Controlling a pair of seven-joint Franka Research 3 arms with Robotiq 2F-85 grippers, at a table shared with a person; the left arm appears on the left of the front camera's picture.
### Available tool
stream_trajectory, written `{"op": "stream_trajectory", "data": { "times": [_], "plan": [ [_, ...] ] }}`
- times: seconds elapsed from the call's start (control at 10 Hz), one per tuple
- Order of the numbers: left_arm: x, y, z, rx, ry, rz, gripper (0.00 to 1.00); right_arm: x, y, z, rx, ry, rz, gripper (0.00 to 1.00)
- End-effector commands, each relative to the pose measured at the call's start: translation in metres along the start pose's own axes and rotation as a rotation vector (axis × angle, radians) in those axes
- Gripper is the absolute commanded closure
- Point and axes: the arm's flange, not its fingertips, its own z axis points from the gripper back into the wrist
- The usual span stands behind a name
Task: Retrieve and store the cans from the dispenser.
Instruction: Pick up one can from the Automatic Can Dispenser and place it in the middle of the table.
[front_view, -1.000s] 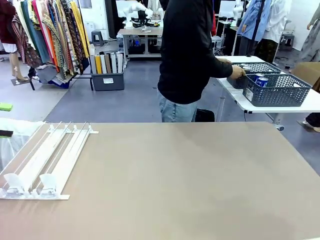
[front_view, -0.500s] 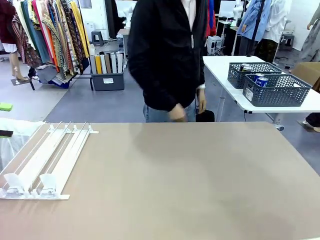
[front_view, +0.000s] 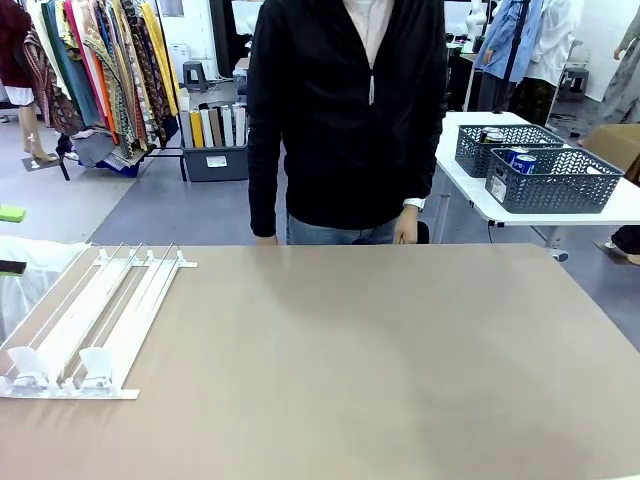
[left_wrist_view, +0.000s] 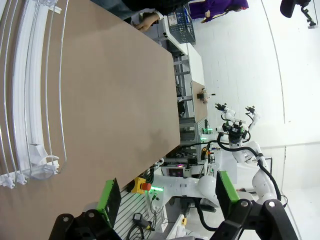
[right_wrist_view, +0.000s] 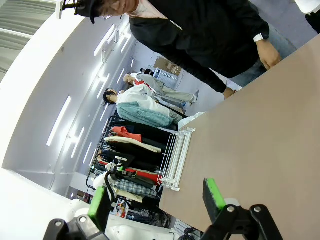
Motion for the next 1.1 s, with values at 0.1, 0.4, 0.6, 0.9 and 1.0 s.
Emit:
{"op": "stream_trajectory", "data": {
  "times": [0.1, 0.4, 0.6, 0.9, 1.0],
  "plan": [
    [-0.0022, -0.0015, 0.0017, 0.006, 0.010, 0.004, 0.00, 0.0030, 0.0028, -0.0022, 0.022, -0.020, 0.012, 0.00],
    [-0.0022, -0.0015, 0.0017, 0.006, 0.010, 0.004, 0.00, 0.0030, 0.0028, -0.0022, 0.022, -0.020, 0.012, 0.00],
    [-0.0022, -0.0015, 0.0017, 0.006, 0.010, 0.004, 0.00, 0.0030, 0.0028, -0.0022, 0.022, -0.020, 0.012, 0.00],
    [-0.0022, -0.0015, 0.0017, 0.006, 0.010, 0.004, 0.00, 0.0030, 0.0028, -0.0022, 0.022, -0.020, 0.012, 0.00],
    [-0.0022, -0.0015, 0.0017, 0.006, 0.010, 0.004, 0.00, 0.0030, 0.0028, -0.0022, 0.022, -0.020, 0.012, 0.00]
  ]
}}
